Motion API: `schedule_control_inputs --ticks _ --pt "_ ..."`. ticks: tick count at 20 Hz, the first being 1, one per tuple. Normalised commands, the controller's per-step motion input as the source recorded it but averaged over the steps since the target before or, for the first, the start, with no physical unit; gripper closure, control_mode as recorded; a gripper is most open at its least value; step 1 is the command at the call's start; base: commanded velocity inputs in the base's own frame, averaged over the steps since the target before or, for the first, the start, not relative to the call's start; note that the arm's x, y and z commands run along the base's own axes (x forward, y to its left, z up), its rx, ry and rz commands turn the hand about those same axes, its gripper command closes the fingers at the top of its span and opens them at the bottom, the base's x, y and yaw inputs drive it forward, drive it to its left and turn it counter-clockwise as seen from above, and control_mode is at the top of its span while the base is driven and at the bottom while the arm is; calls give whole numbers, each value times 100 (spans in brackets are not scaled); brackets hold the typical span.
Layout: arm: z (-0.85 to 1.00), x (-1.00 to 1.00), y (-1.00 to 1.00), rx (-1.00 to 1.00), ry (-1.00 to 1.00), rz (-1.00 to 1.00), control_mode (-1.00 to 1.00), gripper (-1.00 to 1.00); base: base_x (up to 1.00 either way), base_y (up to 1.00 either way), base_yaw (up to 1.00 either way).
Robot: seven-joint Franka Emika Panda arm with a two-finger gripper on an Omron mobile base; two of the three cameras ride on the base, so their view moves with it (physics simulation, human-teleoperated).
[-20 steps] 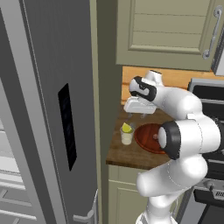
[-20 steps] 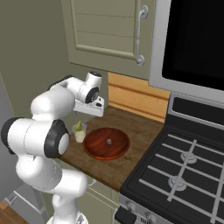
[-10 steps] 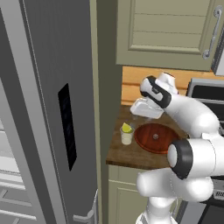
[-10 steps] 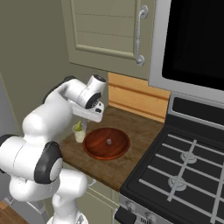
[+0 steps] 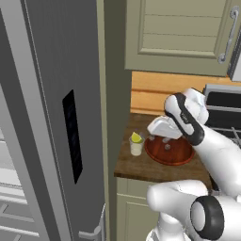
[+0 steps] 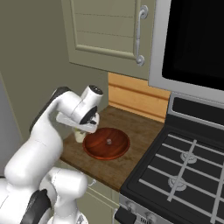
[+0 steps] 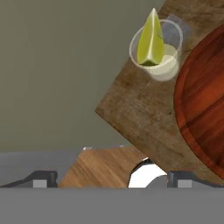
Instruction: Grab a lemon wedge from the fridge and one ice cube from the ice bowl, and put them in the glass of lemonade.
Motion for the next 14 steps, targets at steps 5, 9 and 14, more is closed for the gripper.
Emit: schedule_control_inputs --ticks 5,9,14 --pt "29 -64 9 6 -16 0 -100 -100 0 0 0" --pt "48 -44 42 2 -23 1 -100 -100 0 0 0" --pt "47 -32 57 0 -22 1 -100 -100 0 0 0"
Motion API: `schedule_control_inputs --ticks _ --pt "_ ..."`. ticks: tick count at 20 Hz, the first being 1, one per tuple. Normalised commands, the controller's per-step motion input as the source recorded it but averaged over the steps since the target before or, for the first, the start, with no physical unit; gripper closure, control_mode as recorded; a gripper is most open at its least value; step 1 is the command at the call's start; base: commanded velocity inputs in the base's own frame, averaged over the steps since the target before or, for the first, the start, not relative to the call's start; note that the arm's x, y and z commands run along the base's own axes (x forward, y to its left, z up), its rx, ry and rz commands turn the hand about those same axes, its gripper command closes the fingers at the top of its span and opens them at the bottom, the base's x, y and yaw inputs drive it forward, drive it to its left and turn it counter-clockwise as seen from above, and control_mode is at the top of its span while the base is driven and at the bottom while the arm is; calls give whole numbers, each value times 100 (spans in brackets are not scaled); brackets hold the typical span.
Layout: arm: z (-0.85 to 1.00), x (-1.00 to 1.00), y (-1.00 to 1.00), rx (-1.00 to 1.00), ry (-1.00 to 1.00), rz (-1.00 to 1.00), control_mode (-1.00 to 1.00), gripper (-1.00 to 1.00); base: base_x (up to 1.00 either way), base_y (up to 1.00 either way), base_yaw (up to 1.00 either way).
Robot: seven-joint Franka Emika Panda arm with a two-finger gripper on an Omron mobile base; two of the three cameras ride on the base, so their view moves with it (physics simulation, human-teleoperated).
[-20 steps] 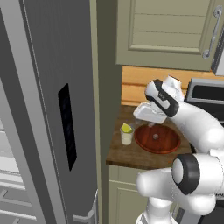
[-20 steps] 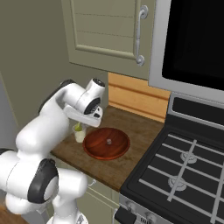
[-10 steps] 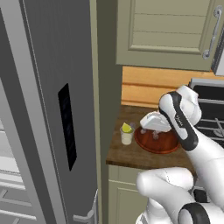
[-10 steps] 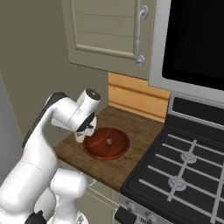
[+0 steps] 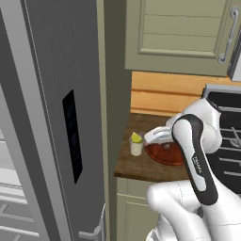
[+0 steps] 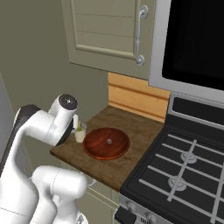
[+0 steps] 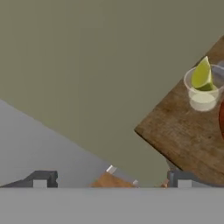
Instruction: Grab a lemon wedge from the fridge and one ice cube from the ice bowl, and put them in the glass of lemonade.
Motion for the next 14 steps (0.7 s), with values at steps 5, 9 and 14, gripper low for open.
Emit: schedule_control_inputs --ticks 5,9,14 --pt "28 -25 -1 6 -26 -3 -100 -100 0 0 0" --pt "21 -23 -56 18 -30 -13 -100 -100 0 0 0" --pt "9 0 -37 11 -8 -16 -100 -100 0 0 0"
